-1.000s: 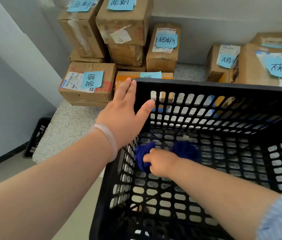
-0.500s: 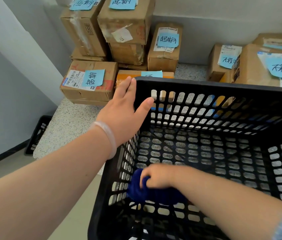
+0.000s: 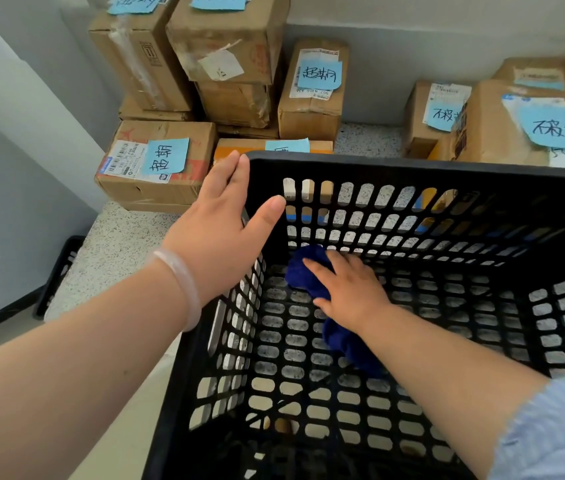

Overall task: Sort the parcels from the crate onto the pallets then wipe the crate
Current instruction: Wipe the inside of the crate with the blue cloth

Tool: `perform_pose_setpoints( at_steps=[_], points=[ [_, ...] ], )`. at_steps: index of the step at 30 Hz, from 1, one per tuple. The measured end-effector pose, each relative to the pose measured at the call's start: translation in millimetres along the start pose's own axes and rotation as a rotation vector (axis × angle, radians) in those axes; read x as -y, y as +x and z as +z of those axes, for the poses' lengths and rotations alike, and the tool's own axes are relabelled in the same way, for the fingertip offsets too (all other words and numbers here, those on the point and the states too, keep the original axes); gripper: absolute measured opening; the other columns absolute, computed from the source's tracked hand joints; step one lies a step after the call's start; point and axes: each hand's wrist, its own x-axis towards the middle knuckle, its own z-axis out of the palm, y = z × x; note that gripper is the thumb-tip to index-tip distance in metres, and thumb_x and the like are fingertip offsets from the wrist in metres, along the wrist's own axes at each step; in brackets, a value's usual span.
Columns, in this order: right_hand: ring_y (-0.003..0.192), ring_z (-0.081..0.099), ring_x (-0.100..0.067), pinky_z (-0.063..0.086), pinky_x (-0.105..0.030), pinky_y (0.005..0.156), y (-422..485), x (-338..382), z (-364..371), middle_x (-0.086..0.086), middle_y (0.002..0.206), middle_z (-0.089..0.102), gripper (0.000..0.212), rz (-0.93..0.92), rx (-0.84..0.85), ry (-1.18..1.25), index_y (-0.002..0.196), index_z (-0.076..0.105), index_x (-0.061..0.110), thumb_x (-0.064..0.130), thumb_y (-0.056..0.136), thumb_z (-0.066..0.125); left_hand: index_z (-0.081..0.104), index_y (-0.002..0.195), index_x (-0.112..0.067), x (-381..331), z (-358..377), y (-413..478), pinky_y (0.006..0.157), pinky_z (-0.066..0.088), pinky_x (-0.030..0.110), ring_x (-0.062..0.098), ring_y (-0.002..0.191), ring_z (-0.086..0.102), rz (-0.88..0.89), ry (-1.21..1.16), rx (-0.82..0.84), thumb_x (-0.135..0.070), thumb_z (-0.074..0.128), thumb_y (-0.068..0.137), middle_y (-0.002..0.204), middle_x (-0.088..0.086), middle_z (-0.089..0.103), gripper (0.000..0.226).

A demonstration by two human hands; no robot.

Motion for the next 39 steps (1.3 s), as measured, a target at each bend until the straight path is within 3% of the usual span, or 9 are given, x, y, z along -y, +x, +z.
perform_pose_setpoints(
  at_steps=[8,18,22,25,28,30,32,35,39],
  points=[
    [0.113,0.052,-0.028,0.046,-0.036,0.091,-20,7,3,-0.003,0.134,0.041,0.051,-0.065,0.224,0.256,0.139,0.042,0.033,0.023,0.092,0.057,0.004,0.157,-0.028,-3,-2,-1,0.102,0.008,0.020,0.005,0.147,0.001,-0.018,0.014,-0.007,-0.061,0.028,0.096,0.161,-0.022,-0.004,0.073],
    [0.115,0.051,-0.027,0.043,-0.034,0.094,-97,51,9,-0.005,0.129,0.049,0.049,-0.573,0.599,0.235,0.135,0.054,0.028,0.015,0.088,0.059,0.004,0.157,-0.028,-2,-3,-1,0.106,0.010,0.023,0.004,0.148,0.002,-0.019,0.002,0.001,-0.062,0.027,0.096,0.160,-0.023,-0.005,0.074],
    [0.110,0.050,-0.027,0.040,-0.033,0.080,-79,39,3,-0.004,0.125,0.046,0.048,-0.641,0.489,0.098,0.133,0.053,0.033,0.017,0.089,0.059,0.005,0.157,-0.028,-1,-2,-1,0.106,0.006,0.021,0.001,0.147,-0.001,-0.007,0.004,-0.003,-0.062,0.027,0.096,0.161,-0.022,-0.004,0.074],
    [0.101,0.050,-0.024,0.041,-0.033,0.074,-53,13,-5,-0.002,0.116,0.046,0.037,-0.550,0.312,-0.021,0.124,0.052,0.035,0.036,0.088,0.046,0.008,0.157,-0.028,-1,-2,-1,0.106,0.005,0.019,-0.001,0.146,-0.001,0.001,0.014,-0.015,-0.060,0.029,0.096,0.161,-0.021,-0.002,0.072],
    [0.088,0.050,-0.022,0.036,-0.031,0.072,-28,-16,-9,-0.001,0.106,0.046,0.072,-0.449,0.082,-0.045,0.118,0.052,0.028,0.067,0.072,0.013,0.009,0.157,-0.028,-1,-2,-1,0.107,0.005,0.018,-0.001,0.146,0.000,0.005,0.016,-0.014,-0.061,0.029,0.096,0.161,-0.022,-0.001,0.073],
    [0.092,0.050,-0.026,0.039,-0.034,0.078,-13,-34,-18,-0.004,0.110,0.049,0.059,-0.234,-0.037,-0.077,0.123,0.050,0.024,0.062,0.086,0.024,0.009,0.157,-0.028,0,-2,0,0.106,0.004,0.018,-0.001,0.146,0.000,0.002,0.018,-0.012,-0.060,0.029,0.096,0.161,-0.021,-0.001,0.072],
    [0.116,0.048,-0.032,0.041,-0.039,0.095,-8,-49,-25,-0.012,0.135,0.046,0.045,-0.031,-0.034,-0.078,0.139,0.042,0.022,0.042,0.099,0.040,0.008,0.157,-0.027,0,-1,0,0.105,0.004,0.018,0.000,0.146,0.000,-0.001,0.026,-0.012,-0.059,0.029,0.097,0.162,-0.021,-0.001,0.072],
    [0.139,0.028,-0.030,0.031,-0.040,0.111,-19,-59,-21,-0.007,0.156,0.023,0.065,-0.018,0.087,-0.017,0.152,0.026,0.032,0.046,0.095,0.054,0.008,0.157,-0.025,0,-1,0,0.107,0.004,0.018,0.001,0.147,0.000,0.011,0.037,-0.012,-0.060,0.029,0.097,0.162,-0.019,-0.001,0.073],
    [0.130,0.039,-0.026,0.034,-0.033,0.108,-43,-60,-12,-0.004,0.142,0.035,0.085,0.061,0.169,0.245,0.151,0.026,0.031,0.046,0.081,0.072,0.008,0.157,-0.025,0,-2,0,0.107,0.004,0.019,0.001,0.147,0.001,0.002,0.033,-0.006,-0.060,0.028,0.097,0.162,-0.018,0.000,0.073]
  ],
)
